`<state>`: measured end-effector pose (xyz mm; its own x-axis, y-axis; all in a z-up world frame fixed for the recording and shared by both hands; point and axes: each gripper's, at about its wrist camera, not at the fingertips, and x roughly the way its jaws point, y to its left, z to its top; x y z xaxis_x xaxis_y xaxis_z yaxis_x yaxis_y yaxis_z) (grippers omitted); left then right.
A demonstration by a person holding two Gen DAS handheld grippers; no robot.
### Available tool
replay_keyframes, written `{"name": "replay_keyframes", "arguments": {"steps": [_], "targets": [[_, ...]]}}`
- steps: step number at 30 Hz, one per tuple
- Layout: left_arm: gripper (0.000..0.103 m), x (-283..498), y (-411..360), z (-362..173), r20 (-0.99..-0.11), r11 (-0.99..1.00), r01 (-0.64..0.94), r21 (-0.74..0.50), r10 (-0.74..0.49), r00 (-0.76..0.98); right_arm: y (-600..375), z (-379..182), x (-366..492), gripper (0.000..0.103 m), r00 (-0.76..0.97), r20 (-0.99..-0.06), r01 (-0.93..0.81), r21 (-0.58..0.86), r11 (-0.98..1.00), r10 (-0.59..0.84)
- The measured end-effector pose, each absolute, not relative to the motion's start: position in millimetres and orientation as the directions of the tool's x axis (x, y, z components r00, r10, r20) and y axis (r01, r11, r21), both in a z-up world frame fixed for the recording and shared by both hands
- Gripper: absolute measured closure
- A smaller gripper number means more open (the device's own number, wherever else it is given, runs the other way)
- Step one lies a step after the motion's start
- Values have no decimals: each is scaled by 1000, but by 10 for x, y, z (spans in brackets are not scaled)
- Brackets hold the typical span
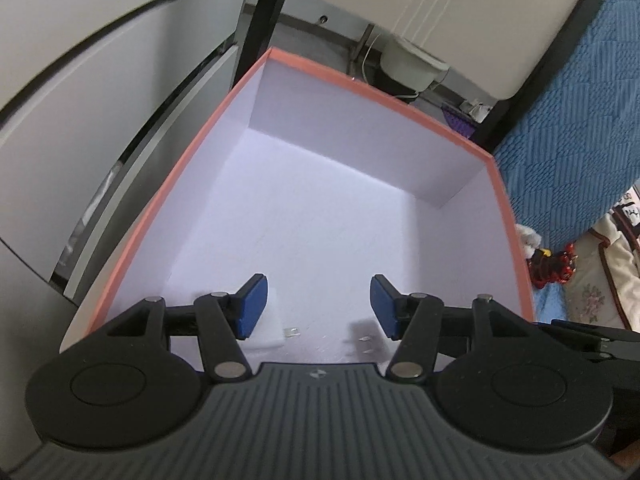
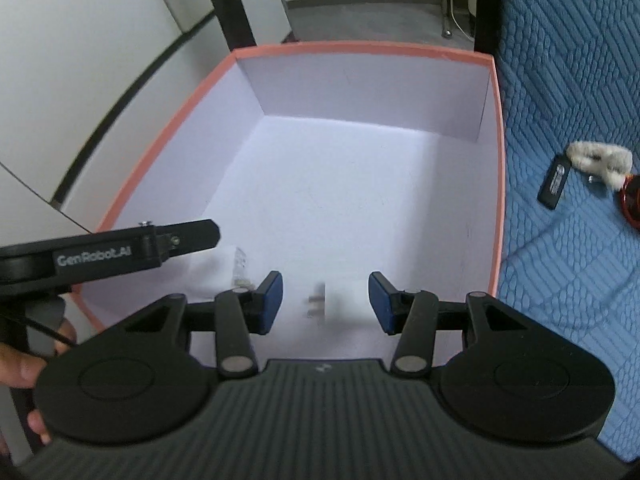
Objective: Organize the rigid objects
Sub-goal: 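Withdraw the left tool from the box back toward the seat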
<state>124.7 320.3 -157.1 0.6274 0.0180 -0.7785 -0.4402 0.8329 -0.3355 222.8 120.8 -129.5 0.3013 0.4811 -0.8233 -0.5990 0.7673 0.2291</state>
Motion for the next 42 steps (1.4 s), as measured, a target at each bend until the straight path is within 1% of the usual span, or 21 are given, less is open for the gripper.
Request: {"name": "replay_keyframes", "arguments": {"steps": [5,14,21,24,34,37,39,42], "targets": [[40,1243,3071,-1325,-743,844,-422,-330,43,668,1040,-1058,2191,52,359,-780,-604,226,765,513],[40,1188,2645,-790,-650,883,-354,-309,75,756,588,-594,2156,52,484,-687,-584,207,785,542],[40,1214,2220,-609,-615,897,-298,-326,38,788,126,-325,2054,52,577,-603,-562,195,804,550],[40,1231,1997,-584,-606,909,-276,-312,33,795,-79,-271,2018,52,606,-570,-555,195,809,554],[40,1327,1327,-672,-598,925,-198,-324,-38,800,-701,-357,1947,52,673,-552,-497,157,854,493],[40,1382,1138,-731,-617,937,-189,-295,-36,786,-869,-437,1913,52,679,-558,-476,160,865,477],[40,1403,1025,-768,-621,938,-175,-299,-52,782,-983,-479,1907,52,680,-563,-465,166,870,471],[40,1428,859,-813,-624,949,-166,-268,-40,780,-1145,-539,1890,52,681,-568,-452,171,875,463]]}}
